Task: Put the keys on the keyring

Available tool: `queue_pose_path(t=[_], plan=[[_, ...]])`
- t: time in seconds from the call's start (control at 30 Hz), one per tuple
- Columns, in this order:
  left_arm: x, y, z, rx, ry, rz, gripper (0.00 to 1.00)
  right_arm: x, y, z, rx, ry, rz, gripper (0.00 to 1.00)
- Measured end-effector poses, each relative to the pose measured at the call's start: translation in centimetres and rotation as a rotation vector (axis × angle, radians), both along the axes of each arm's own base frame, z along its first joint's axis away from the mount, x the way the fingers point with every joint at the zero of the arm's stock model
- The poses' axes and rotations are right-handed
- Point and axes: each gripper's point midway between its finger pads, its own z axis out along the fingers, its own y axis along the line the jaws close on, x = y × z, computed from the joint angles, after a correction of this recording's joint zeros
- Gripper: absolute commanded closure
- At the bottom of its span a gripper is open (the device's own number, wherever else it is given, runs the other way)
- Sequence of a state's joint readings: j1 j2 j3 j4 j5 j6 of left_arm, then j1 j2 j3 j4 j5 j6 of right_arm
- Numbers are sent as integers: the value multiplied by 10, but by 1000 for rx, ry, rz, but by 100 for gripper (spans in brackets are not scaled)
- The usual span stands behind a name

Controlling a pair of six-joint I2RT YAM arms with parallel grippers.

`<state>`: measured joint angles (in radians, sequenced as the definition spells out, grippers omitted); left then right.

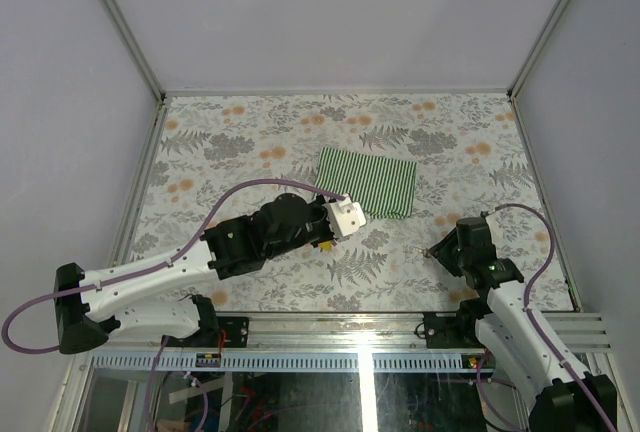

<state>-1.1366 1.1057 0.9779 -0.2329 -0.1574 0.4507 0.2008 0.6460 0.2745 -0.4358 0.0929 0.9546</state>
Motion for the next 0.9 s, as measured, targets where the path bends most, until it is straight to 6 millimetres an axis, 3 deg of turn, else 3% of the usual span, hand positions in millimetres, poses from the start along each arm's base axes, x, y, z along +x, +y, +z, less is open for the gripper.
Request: queue_pose_path(t=[0.33, 0.6, 0.8, 0.9], plan=[[0, 1, -2, 4, 0, 2, 100, 6, 1, -8, 32, -11, -20, 65], [0, 1, -4, 7, 1, 4, 100, 6, 1, -11, 39, -12, -23, 80], [0, 1, -4, 8, 1, 4, 100, 6, 1, -11, 40, -18, -23, 100], [0, 1, -4, 8, 2, 3, 100, 8, 1, -7, 39, -42, -16, 100]])
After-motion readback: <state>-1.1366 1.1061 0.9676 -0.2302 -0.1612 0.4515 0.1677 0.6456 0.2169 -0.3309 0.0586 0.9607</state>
